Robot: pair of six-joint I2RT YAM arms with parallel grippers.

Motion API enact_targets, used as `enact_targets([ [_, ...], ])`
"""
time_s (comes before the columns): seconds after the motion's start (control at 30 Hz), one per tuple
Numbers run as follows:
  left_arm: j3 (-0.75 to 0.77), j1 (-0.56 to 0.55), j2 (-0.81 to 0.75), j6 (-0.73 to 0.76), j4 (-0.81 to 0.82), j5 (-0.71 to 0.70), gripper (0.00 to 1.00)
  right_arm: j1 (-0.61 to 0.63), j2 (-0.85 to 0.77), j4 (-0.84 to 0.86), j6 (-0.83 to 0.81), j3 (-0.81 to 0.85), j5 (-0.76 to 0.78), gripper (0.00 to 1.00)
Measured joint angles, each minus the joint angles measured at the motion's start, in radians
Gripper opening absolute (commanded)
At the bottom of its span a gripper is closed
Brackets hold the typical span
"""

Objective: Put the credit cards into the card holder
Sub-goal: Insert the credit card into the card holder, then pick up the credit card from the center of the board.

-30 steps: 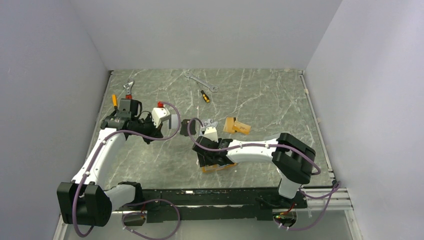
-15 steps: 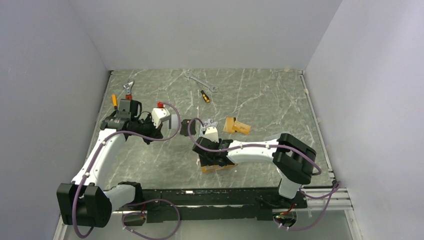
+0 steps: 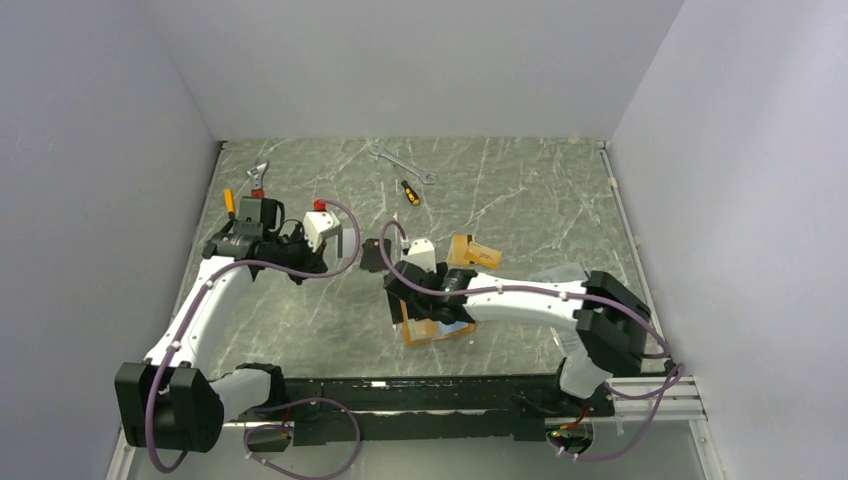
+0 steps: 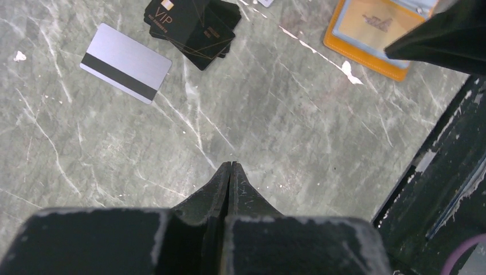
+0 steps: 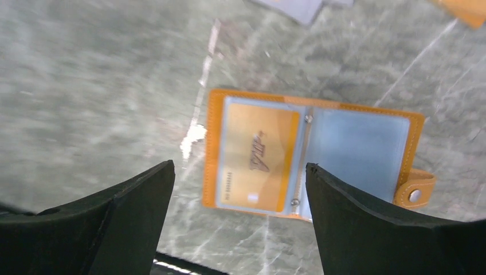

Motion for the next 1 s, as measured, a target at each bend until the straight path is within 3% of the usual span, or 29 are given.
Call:
enact_targets([
  [0.17, -0.009, 0.001, 0.061, -0.098, 0.094, -0.023, 0.12, -0.062, -0.072, 0.015, -0.072, 0.092, -0.061, 0.85],
  [0.43, 0.0, 0.006, 0.269, -0.268, 0.206, 0.038, 0.29, -0.378, -0.017, 0.128, -0.162, 0.199, -0.281, 0.77],
  [0.77, 0.116, -0.047, 0.467, -0.377, 0.302, 0.061, 0.29, -0.494, 0.2, 0.178, -0.172, 0.279, -0.423, 0.73],
  [1.0, 0.195, -0.225, 0.534, -0.365, 0.384, 0.02, 0.27, -0.525, 0.232, 0.235, -0.137, 0.198, -0.473, 0.7],
])
